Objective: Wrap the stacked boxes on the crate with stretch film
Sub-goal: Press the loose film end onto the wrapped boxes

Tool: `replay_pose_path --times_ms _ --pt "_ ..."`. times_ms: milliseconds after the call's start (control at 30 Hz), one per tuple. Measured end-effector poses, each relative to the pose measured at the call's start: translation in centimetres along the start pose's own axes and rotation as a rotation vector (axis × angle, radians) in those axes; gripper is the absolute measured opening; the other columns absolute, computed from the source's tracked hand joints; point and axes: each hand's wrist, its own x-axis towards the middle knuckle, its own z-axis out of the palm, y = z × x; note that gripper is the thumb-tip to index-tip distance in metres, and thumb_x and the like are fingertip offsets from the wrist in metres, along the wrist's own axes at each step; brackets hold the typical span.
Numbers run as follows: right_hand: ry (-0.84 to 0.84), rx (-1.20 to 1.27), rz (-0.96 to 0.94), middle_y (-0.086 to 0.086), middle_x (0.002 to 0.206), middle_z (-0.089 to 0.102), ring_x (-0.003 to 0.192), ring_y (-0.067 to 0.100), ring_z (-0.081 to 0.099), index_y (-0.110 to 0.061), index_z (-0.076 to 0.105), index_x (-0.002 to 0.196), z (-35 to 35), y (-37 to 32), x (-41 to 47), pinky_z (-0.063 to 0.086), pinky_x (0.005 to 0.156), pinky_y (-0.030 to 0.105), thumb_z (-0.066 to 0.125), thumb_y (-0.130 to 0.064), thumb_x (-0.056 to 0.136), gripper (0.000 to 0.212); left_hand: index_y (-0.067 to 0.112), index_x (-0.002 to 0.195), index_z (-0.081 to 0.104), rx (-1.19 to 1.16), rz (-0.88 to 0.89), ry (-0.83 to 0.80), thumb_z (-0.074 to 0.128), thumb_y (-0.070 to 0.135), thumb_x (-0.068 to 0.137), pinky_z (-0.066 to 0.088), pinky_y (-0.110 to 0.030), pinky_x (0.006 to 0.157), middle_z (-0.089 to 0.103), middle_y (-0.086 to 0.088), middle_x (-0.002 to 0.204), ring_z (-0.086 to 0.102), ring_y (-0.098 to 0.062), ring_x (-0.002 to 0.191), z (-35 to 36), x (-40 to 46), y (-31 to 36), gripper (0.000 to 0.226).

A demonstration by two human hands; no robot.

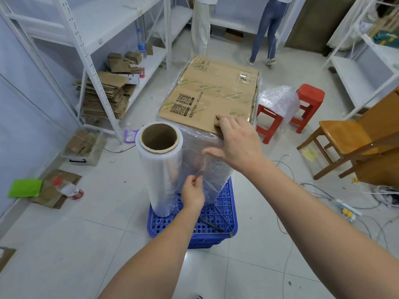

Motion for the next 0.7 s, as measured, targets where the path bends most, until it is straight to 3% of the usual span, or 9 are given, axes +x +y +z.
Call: replay_pose_path --times_ms 67,133,300,400,533,700 --pt "-0.090 -0.100 -0.034 0.005 0.134 0.053 0.117 0.028 0.052 -0.013 0.050 0.130 -0.4 -0.2 0.0 0.042 0.100 0.041 0.077 -0.074 0.056 0.099 0.022 0.083 0.057 0.005 -0.003 0.000 0.056 0.029 0.106 0.042 -0.033 0.068 0.058 0.003 0.074 0.053 -0.015 0.071 0.0 0.2 0.2 0.024" --pt "-0.097 -0.157 -0.040 0.005 0.128 0.053 0.111 0.028 0.052 -0.013 0.049 0.131 -0.4 -0.5 0.2 0.042 0.095 0.040 0.083 -0.066 0.052 0.101 0.021 0.083 0.057 0.025 0.001 -0.005 0.057 0.029 0.105 0.044 -0.036 0.072 0.059 0.003 0.074 0.053 -0.016 0.072 0.0 0.4 0.3 0.023" --pt "0.040 -0.133 -0.020 0.004 0.097 0.057 0.080 0.025 0.053 -0.013 0.055 0.093 0.1 -0.6 0.7 0.044 0.066 0.037 0.080 -0.063 0.061 0.064 0.021 0.084 0.059 0.058 -0.015 -0.001 0.057 0.030 0.105 0.050 -0.040 0.080 0.060 0.004 0.076 0.055 -0.016 0.074 0.0 0.6 0.1 0.023" --pt "0.091 -0.123 -0.027 0.002 0.092 0.058 0.075 0.023 0.054 -0.015 0.056 0.086 0.3 -0.6 0.5 0.042 0.060 0.034 0.070 -0.066 0.073 0.055 0.021 0.083 0.058 0.051 -0.023 0.003 0.057 0.029 0.105 0.050 -0.040 0.079 0.060 0.002 0.076 0.055 -0.018 0.074 0.2 0.7 0.2 0.023" --pt "0.099 -0.100 0.011 0.003 0.097 0.059 0.080 0.023 0.055 -0.013 0.058 0.091 0.1 -0.9 0.2 0.044 0.066 0.034 0.065 -0.067 0.077 0.055 0.017 0.089 0.059 0.023 -0.040 -0.020 0.056 0.029 0.106 0.044 -0.034 0.076 0.063 -0.001 0.082 0.057 -0.022 0.081 0.4 0.9 0.5 0.021" --pt "-0.041 -0.221 0.020 0.008 0.110 0.054 0.099 0.028 0.052 -0.012 0.051 0.099 0.1 -1.8 0.0 0.042 0.089 0.038 0.079 -0.071 0.052 0.081 0.016 0.106 0.056 -0.038 -0.110 0.020 0.055 0.030 0.107 0.044 -0.032 0.079 0.062 0.004 0.090 0.058 -0.015 0.083 0.5 0.6 1.1 0.013"
